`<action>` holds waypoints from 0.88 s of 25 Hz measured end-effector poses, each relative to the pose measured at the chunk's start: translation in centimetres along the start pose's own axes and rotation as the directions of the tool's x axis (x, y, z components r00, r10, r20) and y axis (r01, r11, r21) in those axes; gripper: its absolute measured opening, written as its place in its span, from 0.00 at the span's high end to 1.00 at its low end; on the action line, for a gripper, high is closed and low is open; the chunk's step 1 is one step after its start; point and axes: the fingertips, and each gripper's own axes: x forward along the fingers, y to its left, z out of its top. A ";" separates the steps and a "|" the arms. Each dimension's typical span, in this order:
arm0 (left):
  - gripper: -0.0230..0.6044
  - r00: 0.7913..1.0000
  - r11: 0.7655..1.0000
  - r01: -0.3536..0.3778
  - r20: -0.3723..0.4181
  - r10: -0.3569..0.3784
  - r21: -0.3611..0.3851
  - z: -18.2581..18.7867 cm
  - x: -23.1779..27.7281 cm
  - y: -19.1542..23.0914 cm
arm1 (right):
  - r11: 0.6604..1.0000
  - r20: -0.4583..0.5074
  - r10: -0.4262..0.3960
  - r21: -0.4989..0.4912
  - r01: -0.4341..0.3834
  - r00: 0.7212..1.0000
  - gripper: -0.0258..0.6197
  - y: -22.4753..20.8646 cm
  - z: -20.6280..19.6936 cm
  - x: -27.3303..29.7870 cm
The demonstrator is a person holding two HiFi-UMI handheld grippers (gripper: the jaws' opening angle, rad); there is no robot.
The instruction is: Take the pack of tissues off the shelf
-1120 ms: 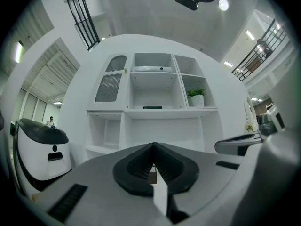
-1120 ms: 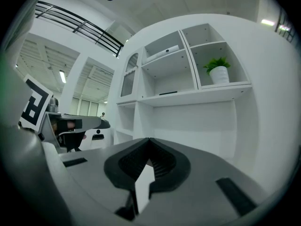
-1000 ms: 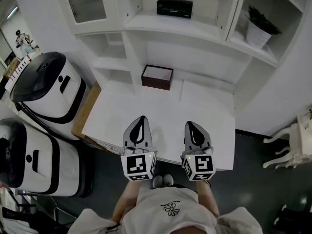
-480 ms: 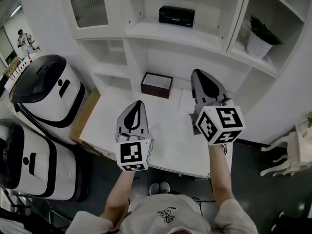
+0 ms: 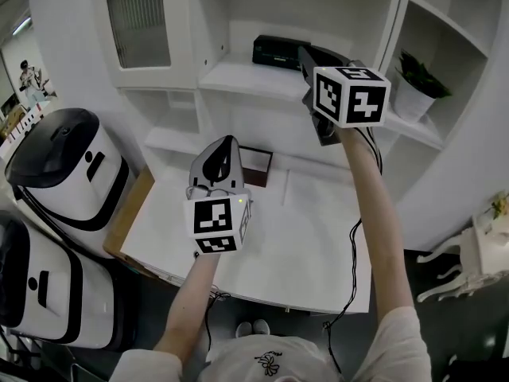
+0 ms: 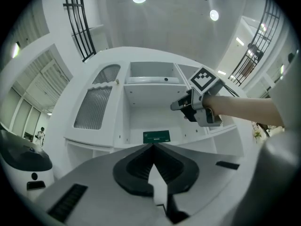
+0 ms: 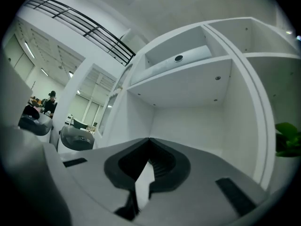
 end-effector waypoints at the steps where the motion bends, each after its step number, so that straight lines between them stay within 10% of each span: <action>1: 0.97 1.000 1.000 0.003 0.006 -0.003 0.003 0.4 0.9 0.1 | 1.000 0.000 -0.002 0.007 0.002 1.000 0.96 -0.6 0.5 1.1; 14: 0.97 0.999 0.998 0.039 0.015 -0.039 0.045 1.8 7.4 0.9 | 0.994 -0.179 0.001 0.105 0.018 0.984 0.96 -9.0 0.3 11.4; 22: 0.97 0.999 0.999 0.032 -0.024 -0.032 0.033 -0.5 8.1 1.6 | 0.981 -0.410 0.111 0.193 -0.033 0.905 0.96 -9.7 -4.0 15.3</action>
